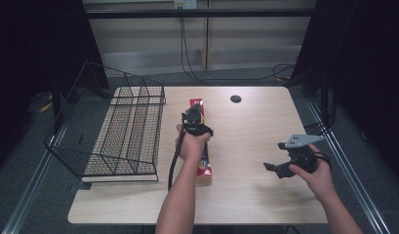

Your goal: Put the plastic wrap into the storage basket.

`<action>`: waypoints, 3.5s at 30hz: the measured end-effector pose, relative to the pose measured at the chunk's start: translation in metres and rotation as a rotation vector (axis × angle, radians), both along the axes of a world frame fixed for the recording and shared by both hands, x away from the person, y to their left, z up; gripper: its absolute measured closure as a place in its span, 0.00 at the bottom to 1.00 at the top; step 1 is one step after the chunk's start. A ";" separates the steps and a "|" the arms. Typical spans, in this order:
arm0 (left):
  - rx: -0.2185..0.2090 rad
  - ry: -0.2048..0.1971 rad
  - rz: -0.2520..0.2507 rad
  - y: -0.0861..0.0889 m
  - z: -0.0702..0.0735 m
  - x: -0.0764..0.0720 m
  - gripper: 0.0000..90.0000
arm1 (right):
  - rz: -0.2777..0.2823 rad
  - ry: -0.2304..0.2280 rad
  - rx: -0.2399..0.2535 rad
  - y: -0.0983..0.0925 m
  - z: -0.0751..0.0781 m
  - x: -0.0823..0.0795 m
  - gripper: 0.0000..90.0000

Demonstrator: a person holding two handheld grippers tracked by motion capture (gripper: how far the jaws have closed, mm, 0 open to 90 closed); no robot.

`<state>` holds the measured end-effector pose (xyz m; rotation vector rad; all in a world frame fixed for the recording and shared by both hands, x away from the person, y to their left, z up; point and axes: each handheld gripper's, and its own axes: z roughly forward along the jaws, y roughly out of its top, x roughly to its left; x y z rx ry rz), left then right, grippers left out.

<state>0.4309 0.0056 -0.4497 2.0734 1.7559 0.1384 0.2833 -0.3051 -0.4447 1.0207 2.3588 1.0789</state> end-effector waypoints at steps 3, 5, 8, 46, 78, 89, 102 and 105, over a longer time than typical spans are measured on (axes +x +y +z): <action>0.001 -0.022 0.000 0.001 -0.002 0.004 0.41 | -0.001 0.000 -0.001 0.001 0.000 0.000 0.06; 0.002 -0.022 0.001 0.000 -0.003 0.005 0.40 | 0.001 0.000 -0.002 0.001 0.000 0.000 0.06; 0.008 -0.022 -0.006 -0.002 -0.005 0.011 0.40 | 0.001 0.003 -0.003 -0.001 -0.001 0.001 0.06; 0.076 0.104 -0.023 -0.004 0.038 0.019 0.49 | 0.007 -0.013 0.010 -0.002 -0.001 0.002 0.06; 0.052 0.109 -0.018 0.038 0.121 0.009 0.49 | 0.049 -0.014 0.084 -0.004 -0.001 0.002 0.02; 0.066 0.103 -0.003 0.050 0.140 0.008 0.49 | 0.048 -0.017 0.074 -0.003 -0.003 0.002 0.02; 0.066 0.121 0.006 0.064 0.152 0.008 0.49 | 0.042 -0.016 0.074 -0.005 -0.003 0.002 0.02; 0.065 0.122 0.011 0.067 0.154 0.009 0.49 | 0.051 -0.014 0.072 -0.004 -0.004 0.003 0.02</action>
